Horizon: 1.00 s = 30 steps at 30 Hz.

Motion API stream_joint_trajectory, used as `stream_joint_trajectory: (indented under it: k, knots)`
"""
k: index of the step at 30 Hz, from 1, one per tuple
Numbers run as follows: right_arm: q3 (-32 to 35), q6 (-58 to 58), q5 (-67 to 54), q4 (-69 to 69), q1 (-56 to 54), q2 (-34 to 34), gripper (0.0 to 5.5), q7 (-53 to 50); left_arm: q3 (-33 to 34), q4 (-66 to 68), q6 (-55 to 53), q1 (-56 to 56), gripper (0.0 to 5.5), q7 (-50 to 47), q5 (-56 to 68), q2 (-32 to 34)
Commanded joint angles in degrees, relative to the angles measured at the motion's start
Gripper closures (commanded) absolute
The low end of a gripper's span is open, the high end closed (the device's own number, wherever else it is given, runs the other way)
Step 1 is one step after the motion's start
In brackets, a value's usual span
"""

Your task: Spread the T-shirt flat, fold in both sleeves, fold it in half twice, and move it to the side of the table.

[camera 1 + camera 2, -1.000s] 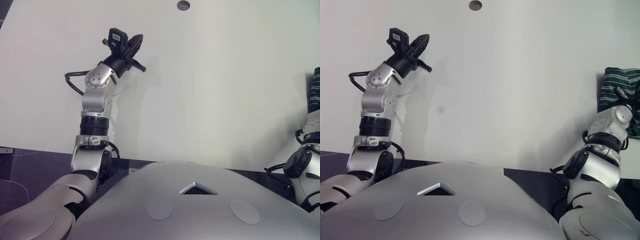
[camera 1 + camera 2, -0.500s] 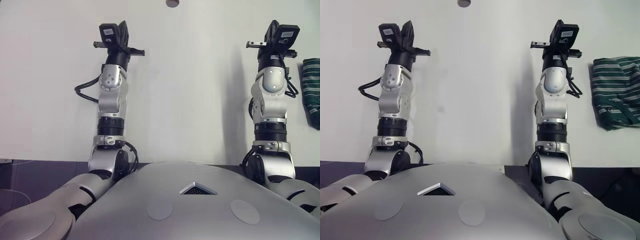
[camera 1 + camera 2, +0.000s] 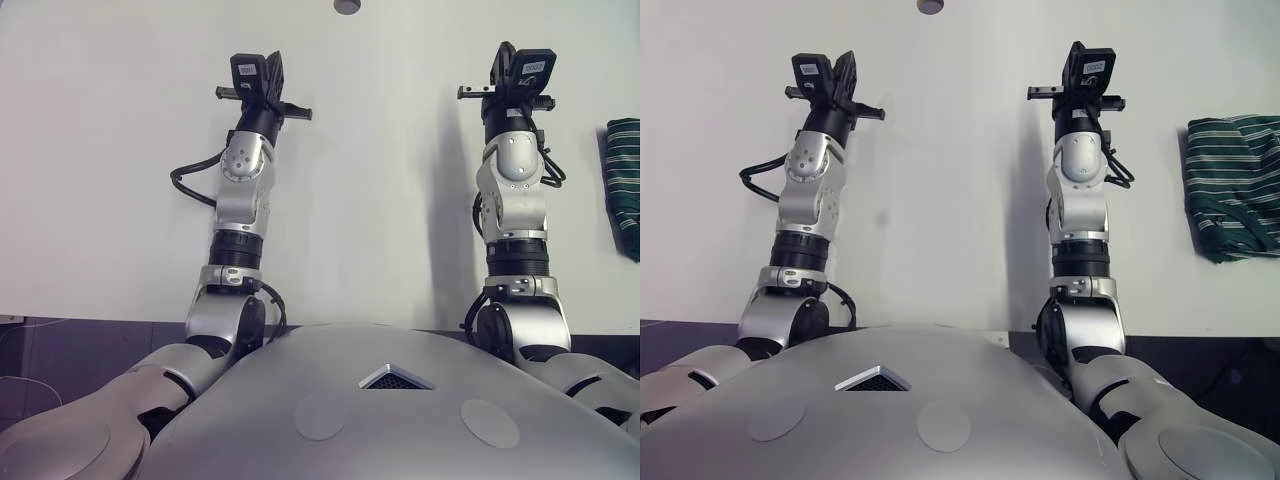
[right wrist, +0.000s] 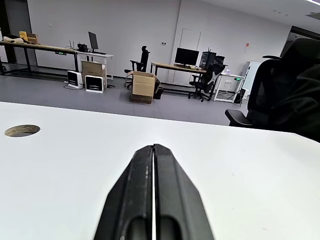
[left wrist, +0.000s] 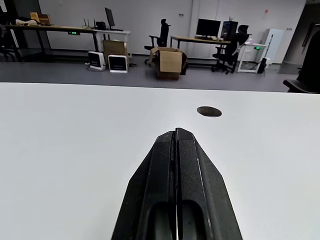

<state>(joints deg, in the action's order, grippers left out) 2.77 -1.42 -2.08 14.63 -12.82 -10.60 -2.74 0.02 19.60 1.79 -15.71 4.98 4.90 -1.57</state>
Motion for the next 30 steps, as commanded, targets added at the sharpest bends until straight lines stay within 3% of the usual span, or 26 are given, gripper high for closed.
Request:
stream_joint_trajectory:
  k: [1, 9, 14, 20, 24, 30]
  knots:
    - [0.34, 1.77, -0.36, -1.01, 0.52, 1.25, 5.50, 0.66, 0.39, -0.50, 0.52, 0.80, 5.47, -0.10, 0.13, -0.23]
    - [-0.51, 0.42, 0.62, -2.16, 3.00, 5.43, 5.50, -0.60, 0.50, -1.65, -2.30, -0.17, 5.47, 3.02, 0.72, 1.95]
    - [-2.38, -2.44, 3.48, -2.41, 4.34, 7.97, 5.50, -3.10, -1.05, -6.61, -7.32, -0.54, 5.47, 7.33, -0.68, 7.24]
    - [-1.20, -6.26, 3.13, 1.06, 1.93, 8.22, 5.50, -2.90, 0.78, -7.12, -11.78, -2.90, 5.47, 8.75, 1.90, 8.23]
    - [-0.20, -7.43, 1.57, 4.16, -1.16, 11.98, 5.50, -5.62, 1.60, -4.80, -11.69, -4.82, 5.47, 10.59, 2.83, 8.93]
    - [-2.59, -8.16, 2.48, 2.76, 2.70, 12.91, 5.50, -3.00, 1.36, -5.85, -11.70, -3.30, 5.47, 10.17, 3.37, 7.47]
